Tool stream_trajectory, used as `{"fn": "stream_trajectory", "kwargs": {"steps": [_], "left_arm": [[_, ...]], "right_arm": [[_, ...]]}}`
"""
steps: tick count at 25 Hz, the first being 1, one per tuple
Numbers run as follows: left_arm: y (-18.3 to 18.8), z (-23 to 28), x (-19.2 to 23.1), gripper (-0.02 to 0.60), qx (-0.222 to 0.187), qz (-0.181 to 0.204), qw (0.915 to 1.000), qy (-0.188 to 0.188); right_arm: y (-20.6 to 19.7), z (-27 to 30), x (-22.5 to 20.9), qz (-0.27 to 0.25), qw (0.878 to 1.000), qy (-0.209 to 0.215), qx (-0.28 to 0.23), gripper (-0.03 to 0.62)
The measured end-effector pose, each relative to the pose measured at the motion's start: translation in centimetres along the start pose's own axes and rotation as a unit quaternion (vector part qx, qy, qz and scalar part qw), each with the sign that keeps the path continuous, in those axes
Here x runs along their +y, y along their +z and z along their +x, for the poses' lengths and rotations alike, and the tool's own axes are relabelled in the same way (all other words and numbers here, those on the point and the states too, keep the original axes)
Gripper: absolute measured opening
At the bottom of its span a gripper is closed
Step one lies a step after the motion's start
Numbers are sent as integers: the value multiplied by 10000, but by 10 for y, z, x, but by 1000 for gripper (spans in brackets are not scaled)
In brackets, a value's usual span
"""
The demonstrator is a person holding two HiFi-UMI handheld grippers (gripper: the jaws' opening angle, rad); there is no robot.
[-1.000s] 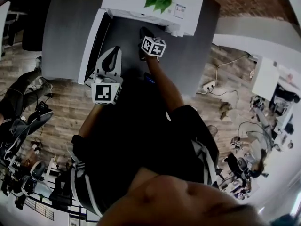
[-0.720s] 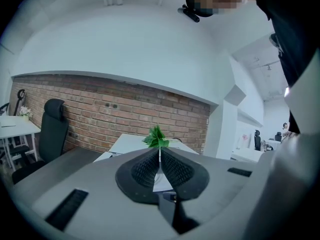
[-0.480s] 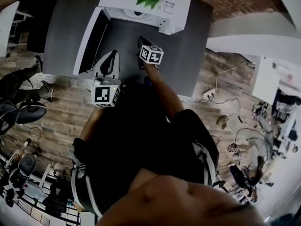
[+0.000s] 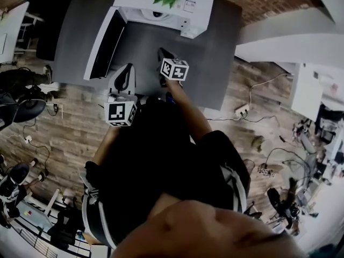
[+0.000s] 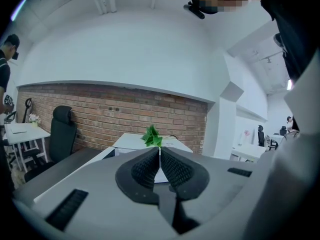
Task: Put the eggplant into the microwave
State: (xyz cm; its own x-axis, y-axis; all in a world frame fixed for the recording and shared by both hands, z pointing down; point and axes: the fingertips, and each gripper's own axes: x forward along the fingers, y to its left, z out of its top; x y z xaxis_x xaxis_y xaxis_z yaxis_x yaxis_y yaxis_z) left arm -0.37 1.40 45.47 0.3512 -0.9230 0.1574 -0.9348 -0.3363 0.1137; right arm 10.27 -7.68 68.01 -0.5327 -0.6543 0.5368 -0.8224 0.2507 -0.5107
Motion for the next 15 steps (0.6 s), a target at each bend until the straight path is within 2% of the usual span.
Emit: {"fn": "stream_trajectory", "kwargs": {"steps": [15], "left_arm": [[0, 4, 22, 46, -31, -59, 9972, -747]], "right_arm": [[16, -67, 53, -62, 9968, -337, -726, 34]]}}
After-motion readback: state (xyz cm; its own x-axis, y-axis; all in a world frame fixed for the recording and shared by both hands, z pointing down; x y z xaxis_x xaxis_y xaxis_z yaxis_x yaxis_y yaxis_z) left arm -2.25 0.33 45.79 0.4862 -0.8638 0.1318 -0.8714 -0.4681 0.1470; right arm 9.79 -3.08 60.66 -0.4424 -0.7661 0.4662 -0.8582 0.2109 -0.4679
